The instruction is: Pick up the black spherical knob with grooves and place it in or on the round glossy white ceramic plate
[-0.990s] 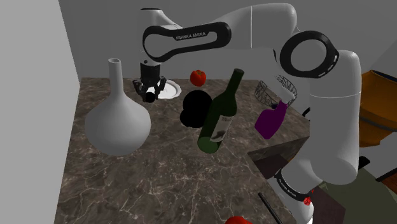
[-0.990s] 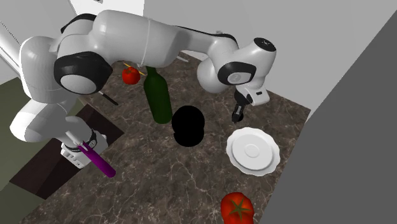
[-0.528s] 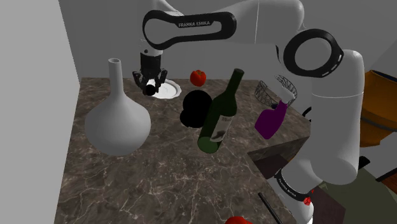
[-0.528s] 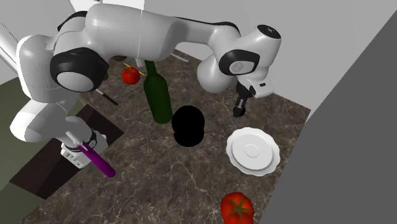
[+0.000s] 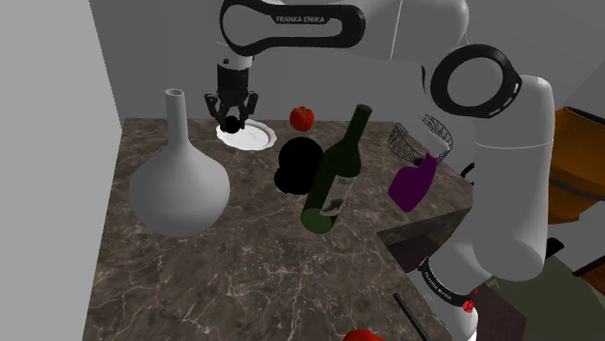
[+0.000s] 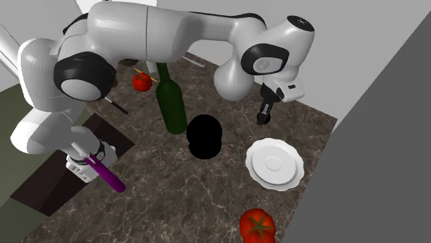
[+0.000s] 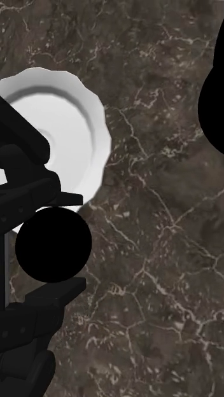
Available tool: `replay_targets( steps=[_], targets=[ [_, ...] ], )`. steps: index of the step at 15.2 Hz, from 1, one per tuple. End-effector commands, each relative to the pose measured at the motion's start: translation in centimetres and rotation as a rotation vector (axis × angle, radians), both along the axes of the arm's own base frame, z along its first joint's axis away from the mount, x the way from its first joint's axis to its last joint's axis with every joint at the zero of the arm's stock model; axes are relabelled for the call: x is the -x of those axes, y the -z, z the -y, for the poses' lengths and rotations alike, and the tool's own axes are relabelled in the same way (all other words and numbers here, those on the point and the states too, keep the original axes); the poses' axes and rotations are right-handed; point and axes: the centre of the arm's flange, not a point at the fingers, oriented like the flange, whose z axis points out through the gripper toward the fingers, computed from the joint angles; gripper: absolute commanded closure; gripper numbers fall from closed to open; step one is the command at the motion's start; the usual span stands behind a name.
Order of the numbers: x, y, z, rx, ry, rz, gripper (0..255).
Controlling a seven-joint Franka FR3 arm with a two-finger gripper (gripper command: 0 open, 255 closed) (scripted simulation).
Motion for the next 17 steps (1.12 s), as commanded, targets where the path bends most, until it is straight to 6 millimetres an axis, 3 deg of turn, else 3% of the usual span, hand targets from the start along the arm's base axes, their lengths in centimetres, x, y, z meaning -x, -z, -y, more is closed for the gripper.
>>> replay_targets(
  steps=[1,9,17],
  targets=[
    [-1.3,-0.1,1.8,0.0,0.0,0.0,255],
    [-8.1,-0.5,10.6,0.0,0.0,0.0,255],
    [-8.1,3.7,10.6,0.0,0.0,0.0,255]
  ],
)
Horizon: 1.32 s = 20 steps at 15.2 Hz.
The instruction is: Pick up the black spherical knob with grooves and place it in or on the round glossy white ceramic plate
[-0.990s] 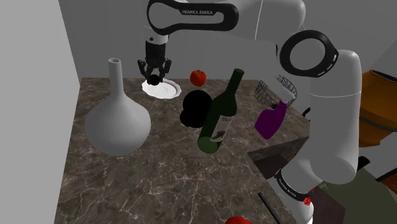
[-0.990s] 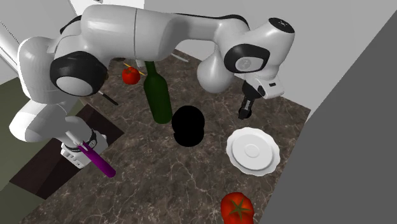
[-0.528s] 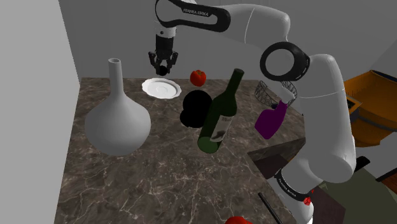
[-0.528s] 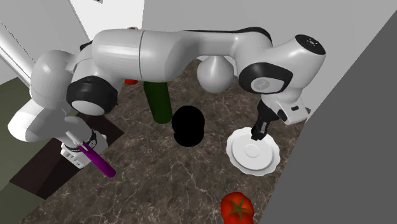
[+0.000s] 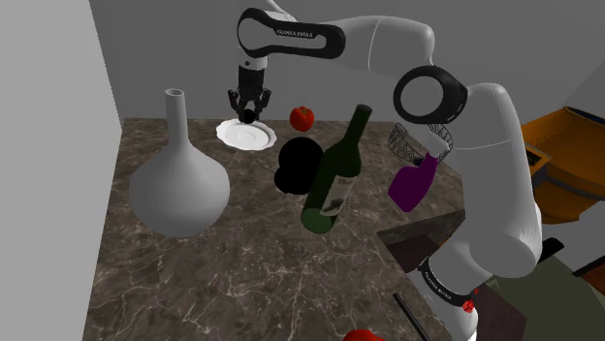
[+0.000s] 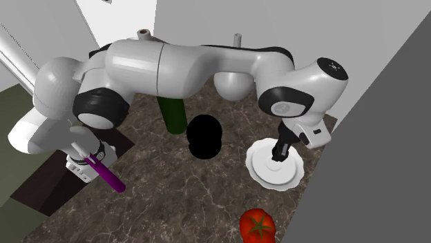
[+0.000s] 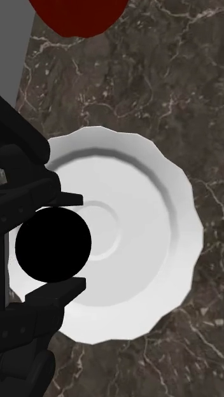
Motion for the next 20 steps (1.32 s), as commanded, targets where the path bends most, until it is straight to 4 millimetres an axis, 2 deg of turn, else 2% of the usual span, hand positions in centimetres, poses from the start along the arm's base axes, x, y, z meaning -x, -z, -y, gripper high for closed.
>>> replay_targets(
  steps=[1,6,14,15,20],
  targets=[
    [0.1,1.1,0.1,0.0,0.0,0.0,255],
    [0.1,3.7,0.1,0.0,0.0,0.0,255],
    [0.1,3.8,0.1,0.0,0.0,0.0,255],
    [0.1,3.8,0.1,0.0,0.0,0.0,0],
    [0.1,3.8,0.1,0.0,0.0,0.0,0]
  ],
)
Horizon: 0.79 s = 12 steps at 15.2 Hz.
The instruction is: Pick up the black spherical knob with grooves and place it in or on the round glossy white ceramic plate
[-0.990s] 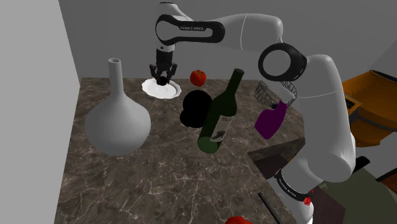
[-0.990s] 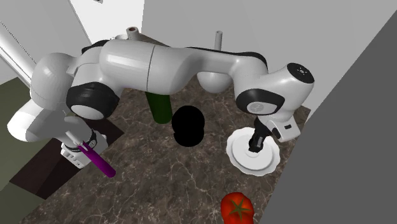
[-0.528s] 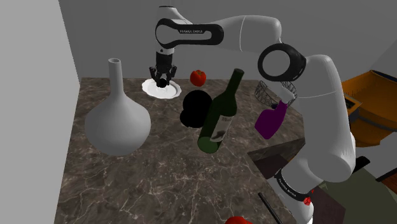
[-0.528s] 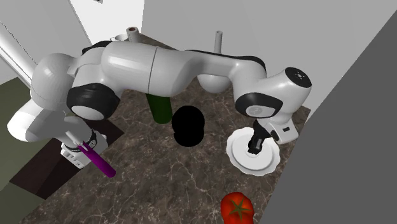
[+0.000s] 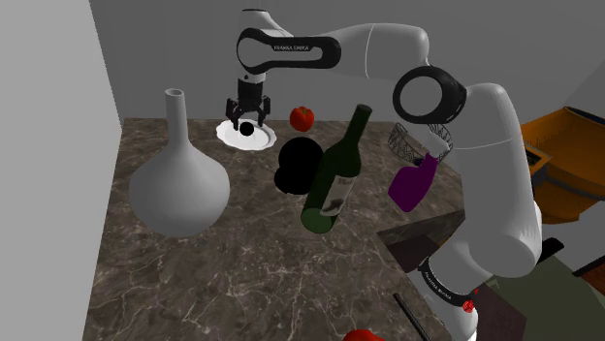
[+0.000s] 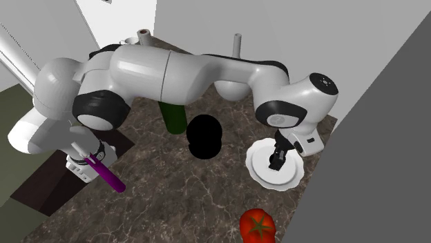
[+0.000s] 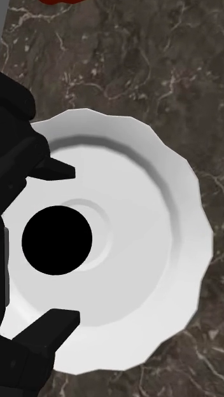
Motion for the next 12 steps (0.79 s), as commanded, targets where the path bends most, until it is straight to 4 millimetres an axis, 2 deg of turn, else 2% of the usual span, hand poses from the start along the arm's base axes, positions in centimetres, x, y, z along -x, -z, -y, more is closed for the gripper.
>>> replay_targets(
  steps=[1,4,12],
  targets=[
    [-0.1,-1.3,0.0,0.0,0.0,0.0,0],
    [-0.4,-5.0,-0.1,0.0,0.0,0.0,0],
    [-0.4,-5.0,-0.1,0.0,0.0,0.0,0]
  ],
)
